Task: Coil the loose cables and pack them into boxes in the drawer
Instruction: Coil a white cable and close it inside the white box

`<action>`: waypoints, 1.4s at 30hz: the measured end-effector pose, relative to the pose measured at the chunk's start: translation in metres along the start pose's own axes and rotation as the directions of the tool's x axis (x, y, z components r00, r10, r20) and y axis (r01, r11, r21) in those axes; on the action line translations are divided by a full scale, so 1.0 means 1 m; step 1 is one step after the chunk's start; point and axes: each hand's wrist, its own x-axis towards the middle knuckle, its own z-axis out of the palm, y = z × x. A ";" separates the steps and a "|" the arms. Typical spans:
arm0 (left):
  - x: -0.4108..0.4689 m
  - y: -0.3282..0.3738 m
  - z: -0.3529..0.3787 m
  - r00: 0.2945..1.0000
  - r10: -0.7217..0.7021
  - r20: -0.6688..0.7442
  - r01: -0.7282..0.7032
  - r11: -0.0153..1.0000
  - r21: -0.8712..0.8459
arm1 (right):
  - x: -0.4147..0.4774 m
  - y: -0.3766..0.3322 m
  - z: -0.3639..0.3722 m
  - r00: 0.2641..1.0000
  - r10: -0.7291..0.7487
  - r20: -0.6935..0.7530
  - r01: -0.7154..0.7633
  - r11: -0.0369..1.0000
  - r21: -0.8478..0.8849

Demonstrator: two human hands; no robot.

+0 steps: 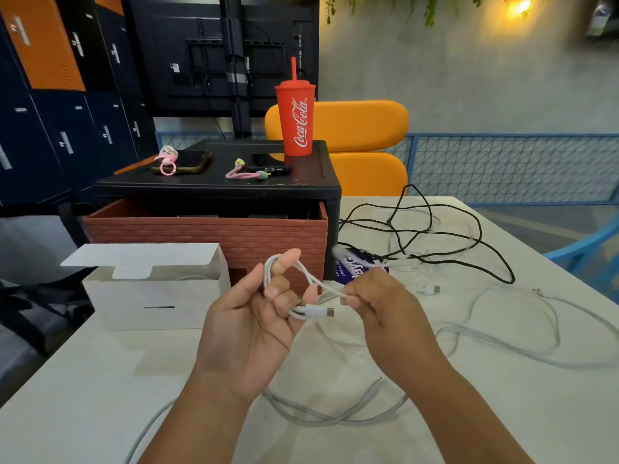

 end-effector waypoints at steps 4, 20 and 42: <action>0.000 -0.001 0.003 0.993 0.096 -0.066 -0.096 0.995 -0.003 | -0.002 -0.008 0.003 0.987 -0.005 0.162 0.006 1.000 -0.002; -0.002 -0.020 0.002 0.889 0.382 0.252 -0.286 0.033 0.958 | -0.009 -0.026 0.001 0.946 -0.072 0.315 0.078 0.997 -0.007; -0.008 -0.013 0.013 0.951 0.306 0.044 -0.133 0.276 0.952 | -0.001 -0.011 -0.025 0.844 -0.164 -0.510 0.089 0.982 -0.168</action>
